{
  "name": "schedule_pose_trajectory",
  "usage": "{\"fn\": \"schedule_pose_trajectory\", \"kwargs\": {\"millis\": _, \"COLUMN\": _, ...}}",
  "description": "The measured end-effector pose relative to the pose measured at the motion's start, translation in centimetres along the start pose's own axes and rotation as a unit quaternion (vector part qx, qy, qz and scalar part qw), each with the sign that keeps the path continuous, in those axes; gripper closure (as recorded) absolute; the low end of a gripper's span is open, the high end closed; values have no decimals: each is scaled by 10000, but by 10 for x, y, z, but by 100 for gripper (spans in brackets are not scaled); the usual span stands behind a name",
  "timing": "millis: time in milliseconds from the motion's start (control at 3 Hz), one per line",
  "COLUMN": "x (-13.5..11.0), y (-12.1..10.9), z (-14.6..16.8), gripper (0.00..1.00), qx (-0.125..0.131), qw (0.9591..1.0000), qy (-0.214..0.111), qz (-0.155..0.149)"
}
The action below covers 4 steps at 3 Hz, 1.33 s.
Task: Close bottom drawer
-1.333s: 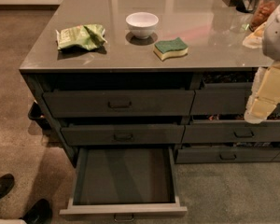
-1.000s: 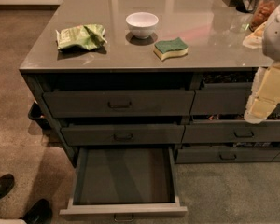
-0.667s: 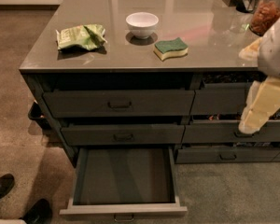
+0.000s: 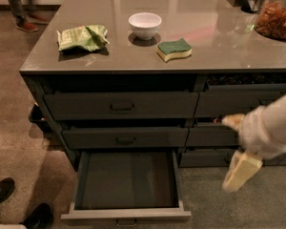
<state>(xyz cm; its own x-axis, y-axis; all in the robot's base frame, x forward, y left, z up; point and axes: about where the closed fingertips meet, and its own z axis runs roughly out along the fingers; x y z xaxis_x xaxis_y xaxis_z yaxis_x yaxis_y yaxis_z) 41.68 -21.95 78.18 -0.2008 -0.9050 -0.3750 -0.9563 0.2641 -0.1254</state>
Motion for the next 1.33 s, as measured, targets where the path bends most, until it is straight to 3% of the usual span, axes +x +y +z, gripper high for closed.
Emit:
{"fn": "schedule_pose_trajectory", "kwargs": {"millis": 333, "x": 42, "y": 41, "z": 117, "gripper": 0, "qx": -575, "qw": 9975, "qy": -294, "qz": 278}}
{"fn": "schedule_pose_trajectory", "kwargs": {"millis": 667, "x": 57, "y": 44, "z": 176, "gripper": 0, "qx": -647, "qw": 9950, "qy": -551, "qz": 524}}
{"fn": "schedule_pose_trajectory", "kwargs": {"millis": 1000, "x": 56, "y": 44, "z": 180, "gripper": 0, "qx": -674, "qw": 9947, "qy": -587, "qz": 512}}
{"fn": "schedule_pose_trajectory", "kwargs": {"millis": 1333, "x": 54, "y": 43, "z": 208, "gripper": 0, "qx": -858, "qw": 9919, "qy": -830, "qz": 430}}
